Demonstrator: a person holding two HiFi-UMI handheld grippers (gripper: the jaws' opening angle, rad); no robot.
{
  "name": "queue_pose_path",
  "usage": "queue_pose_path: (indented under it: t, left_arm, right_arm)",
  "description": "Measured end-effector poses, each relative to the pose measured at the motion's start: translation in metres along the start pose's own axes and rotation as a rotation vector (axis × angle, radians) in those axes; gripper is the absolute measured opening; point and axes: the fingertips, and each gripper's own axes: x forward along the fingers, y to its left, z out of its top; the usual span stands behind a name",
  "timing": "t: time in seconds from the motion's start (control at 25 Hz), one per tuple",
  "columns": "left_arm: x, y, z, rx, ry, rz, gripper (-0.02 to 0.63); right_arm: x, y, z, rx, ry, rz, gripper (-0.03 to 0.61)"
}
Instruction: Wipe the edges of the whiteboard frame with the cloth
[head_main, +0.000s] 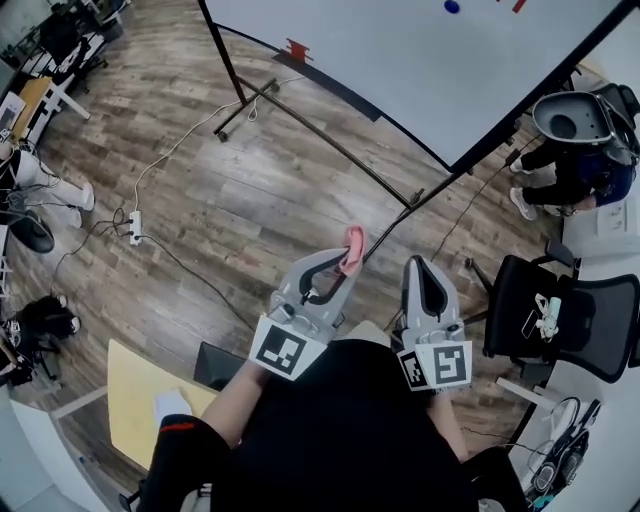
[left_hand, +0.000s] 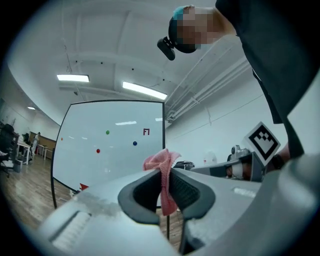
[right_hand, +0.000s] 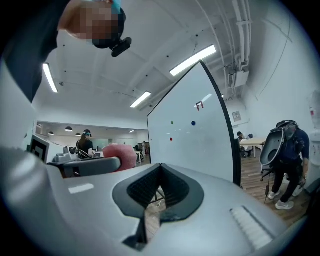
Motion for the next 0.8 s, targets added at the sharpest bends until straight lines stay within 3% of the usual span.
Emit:
queue_pose_path:
  t: [0.12, 0.44, 0.56, 0.8]
  left_arm:
    - [0.010, 0.016, -0.002, 0.029, -0.005, -0.050, 0.041]
    - [0.053, 0.035, -0.014, 0.003, 0.004, -0.137, 0.041]
    - [0.076, 0.038, -0.026, -0.025, 0.030, -0.153, 0.041]
    - [0.130, 0.042, -0.037, 0.009, 0.040, -0.218, 0.041]
  right_arm:
    - [0.015, -0.006, -0.001, -0.012, -0.003, -0.056, 0.002]
    - [0.043, -0.034, -0.009, -0.022, 0.019, -0.123, 0.002]
    - [0.052, -0.056, -0.016, -0.015, 0.032, -0.152, 0.002]
    - [0.078, -0.108, -0.018, 0.006, 0.037, -0.205, 0.002]
